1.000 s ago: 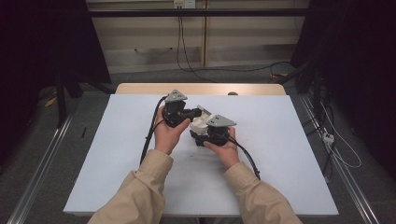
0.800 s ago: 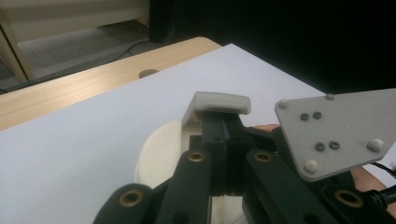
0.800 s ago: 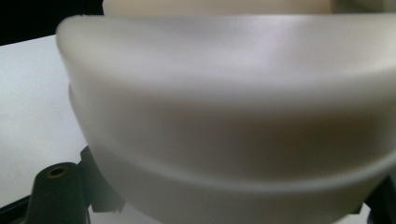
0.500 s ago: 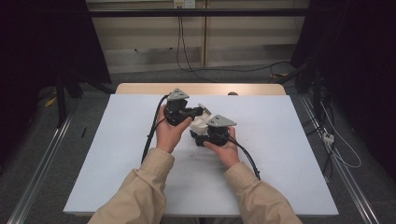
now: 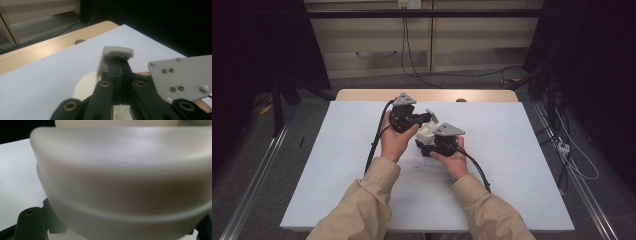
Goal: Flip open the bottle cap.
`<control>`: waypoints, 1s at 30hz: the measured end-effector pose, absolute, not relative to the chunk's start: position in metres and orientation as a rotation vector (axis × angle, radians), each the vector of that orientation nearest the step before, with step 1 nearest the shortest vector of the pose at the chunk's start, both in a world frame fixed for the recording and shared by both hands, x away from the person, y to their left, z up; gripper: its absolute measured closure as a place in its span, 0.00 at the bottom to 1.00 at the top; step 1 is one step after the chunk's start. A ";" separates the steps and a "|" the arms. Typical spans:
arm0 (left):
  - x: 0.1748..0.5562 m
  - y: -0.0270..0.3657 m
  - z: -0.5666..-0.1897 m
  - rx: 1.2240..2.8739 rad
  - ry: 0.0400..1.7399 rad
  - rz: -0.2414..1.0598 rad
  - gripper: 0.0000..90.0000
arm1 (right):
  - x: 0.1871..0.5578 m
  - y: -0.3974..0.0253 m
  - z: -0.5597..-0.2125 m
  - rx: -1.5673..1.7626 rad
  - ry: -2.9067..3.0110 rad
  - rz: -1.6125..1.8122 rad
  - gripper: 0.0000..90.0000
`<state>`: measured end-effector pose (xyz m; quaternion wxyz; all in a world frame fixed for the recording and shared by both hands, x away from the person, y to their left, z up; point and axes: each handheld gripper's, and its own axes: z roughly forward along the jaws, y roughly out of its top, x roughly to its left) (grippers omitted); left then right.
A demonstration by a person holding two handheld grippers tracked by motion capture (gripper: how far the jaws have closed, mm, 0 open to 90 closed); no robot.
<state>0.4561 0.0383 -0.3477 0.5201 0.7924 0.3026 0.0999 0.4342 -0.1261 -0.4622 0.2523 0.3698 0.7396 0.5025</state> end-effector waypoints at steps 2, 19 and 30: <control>0.456 0.038 -0.347 1.901 0.725 0.242 1.00 | 0.434 -0.126 -0.462 1.006 2.011 1.366 0.21; 0.461 0.033 -0.344 1.907 0.721 0.247 1.00 | 0.434 -0.126 -0.462 1.007 2.012 1.366 0.21; 0.465 0.029 -0.342 1.914 0.722 0.250 1.00 | 0.434 -0.126 -0.462 1.009 2.012 1.366 0.21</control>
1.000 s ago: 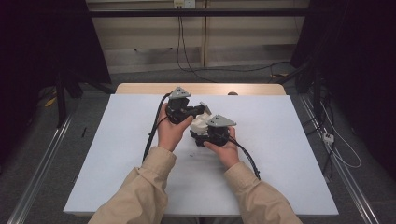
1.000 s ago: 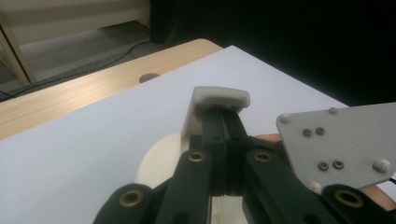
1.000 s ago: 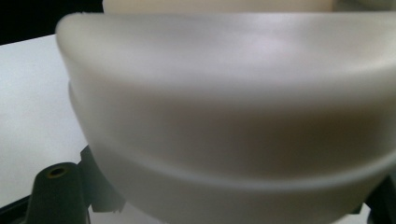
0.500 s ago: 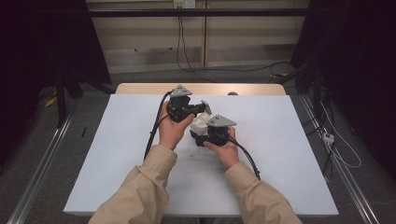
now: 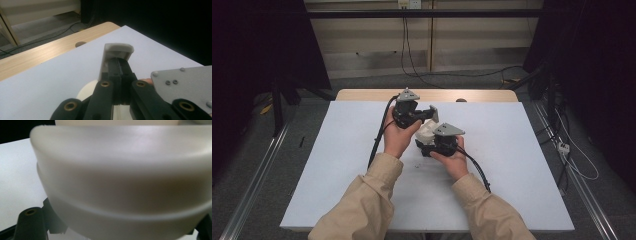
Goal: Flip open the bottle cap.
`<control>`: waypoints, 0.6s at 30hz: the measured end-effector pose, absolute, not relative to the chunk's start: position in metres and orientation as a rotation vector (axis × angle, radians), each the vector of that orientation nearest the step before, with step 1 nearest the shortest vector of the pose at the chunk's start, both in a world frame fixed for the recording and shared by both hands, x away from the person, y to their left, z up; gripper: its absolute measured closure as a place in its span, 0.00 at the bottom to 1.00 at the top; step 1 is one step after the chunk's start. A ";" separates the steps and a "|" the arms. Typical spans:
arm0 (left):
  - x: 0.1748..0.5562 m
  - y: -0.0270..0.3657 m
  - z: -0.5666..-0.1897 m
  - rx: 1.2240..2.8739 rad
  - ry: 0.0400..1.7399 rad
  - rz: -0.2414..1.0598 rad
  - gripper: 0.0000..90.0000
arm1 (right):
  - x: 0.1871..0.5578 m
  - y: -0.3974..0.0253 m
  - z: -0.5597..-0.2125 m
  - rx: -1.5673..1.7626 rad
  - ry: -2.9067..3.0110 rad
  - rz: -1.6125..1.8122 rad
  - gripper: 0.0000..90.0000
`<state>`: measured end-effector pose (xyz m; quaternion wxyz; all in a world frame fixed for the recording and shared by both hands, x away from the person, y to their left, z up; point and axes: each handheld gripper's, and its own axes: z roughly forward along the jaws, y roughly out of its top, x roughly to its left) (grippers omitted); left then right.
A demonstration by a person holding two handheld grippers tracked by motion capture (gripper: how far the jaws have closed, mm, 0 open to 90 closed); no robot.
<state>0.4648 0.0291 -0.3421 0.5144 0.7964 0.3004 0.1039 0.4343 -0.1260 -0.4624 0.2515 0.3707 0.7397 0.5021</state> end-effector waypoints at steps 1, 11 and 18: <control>0.465 0.029 -0.342 1.912 0.723 0.249 1.00 | 0.434 -0.126 -0.462 1.008 2.012 1.366 0.21; 0.469 0.026 -0.341 1.919 0.714 0.254 1.00 | 0.434 -0.126 -0.462 1.010 2.014 1.366 0.21; 0.471 0.022 -0.341 1.927 0.714 0.251 1.00 | 0.435 -0.126 -0.463 1.009 2.014 1.366 0.21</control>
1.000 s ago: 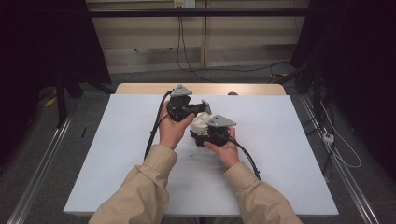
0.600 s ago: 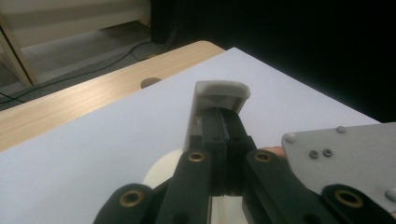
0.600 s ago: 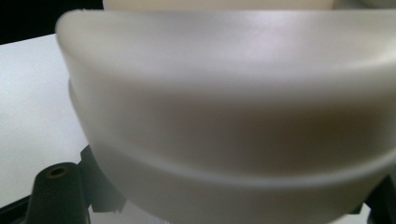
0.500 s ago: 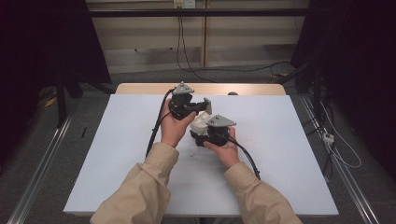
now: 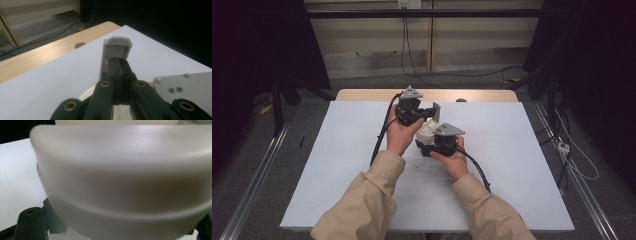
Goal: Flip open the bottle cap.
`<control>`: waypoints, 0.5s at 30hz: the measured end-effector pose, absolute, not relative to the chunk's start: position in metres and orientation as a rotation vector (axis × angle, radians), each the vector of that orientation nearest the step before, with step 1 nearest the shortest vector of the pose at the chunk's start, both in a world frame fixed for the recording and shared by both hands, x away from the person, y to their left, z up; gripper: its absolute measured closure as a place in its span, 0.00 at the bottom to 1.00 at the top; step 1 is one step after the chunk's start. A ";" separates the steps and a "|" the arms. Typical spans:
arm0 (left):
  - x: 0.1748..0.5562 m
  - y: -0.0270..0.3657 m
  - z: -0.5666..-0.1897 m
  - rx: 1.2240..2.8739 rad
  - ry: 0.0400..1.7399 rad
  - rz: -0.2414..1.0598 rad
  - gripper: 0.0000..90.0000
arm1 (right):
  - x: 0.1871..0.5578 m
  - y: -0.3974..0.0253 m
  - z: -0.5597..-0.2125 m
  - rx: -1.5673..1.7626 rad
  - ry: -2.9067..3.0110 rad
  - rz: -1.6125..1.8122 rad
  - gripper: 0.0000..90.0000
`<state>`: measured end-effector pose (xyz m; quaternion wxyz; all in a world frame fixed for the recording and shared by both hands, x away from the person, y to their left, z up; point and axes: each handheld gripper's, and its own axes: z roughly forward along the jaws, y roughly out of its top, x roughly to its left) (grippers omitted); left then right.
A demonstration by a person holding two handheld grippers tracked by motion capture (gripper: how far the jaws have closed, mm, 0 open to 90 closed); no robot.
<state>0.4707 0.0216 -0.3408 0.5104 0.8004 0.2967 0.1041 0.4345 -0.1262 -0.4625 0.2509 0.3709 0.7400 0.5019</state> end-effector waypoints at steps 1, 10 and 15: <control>0.471 0.021 -0.341 1.926 0.714 0.251 1.00 | 0.435 -0.126 -0.463 1.009 2.014 1.366 0.21; 0.474 0.018 -0.341 1.928 0.710 0.256 1.00 | 0.434 -0.126 -0.463 1.011 2.014 1.365 0.21; 0.476 0.017 -0.342 1.930 0.707 0.257 1.00 | 0.434 -0.126 -0.463 1.011 2.014 1.364 0.21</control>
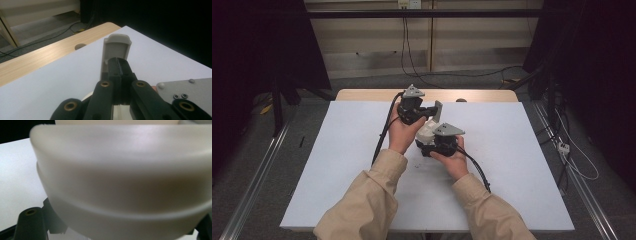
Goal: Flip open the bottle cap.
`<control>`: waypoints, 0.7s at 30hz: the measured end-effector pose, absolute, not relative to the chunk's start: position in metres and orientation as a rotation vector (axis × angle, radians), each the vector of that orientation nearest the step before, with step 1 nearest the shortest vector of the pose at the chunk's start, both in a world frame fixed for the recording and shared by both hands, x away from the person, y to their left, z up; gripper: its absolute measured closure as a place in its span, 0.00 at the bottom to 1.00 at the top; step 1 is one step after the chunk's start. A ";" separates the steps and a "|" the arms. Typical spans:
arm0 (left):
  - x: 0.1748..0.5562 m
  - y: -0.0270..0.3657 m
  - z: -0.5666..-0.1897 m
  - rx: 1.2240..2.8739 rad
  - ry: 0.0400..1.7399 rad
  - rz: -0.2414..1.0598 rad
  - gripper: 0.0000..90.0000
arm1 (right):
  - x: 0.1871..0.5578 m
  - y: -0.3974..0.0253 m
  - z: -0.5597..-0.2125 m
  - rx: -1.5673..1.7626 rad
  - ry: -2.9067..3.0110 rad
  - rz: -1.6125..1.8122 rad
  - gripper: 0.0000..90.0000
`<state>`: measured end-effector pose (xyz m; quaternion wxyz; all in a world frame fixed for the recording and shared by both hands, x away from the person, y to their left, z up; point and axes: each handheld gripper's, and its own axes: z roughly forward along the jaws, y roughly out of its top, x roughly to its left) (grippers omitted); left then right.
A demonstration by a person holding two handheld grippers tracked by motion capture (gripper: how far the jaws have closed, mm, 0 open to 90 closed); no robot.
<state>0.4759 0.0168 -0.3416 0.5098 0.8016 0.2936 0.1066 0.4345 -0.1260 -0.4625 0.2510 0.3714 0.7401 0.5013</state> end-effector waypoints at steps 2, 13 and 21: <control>0.477 0.016 -0.342 1.925 0.706 0.253 1.00 | 0.434 -0.126 -0.463 1.011 2.014 1.364 0.21; 0.481 0.012 -0.345 1.935 0.708 0.243 1.00 | 0.434 -0.126 -0.463 1.010 2.014 1.363 0.21; 0.484 0.009 -0.347 1.936 0.713 0.244 1.00 | 0.434 -0.126 -0.463 1.011 2.015 1.362 0.21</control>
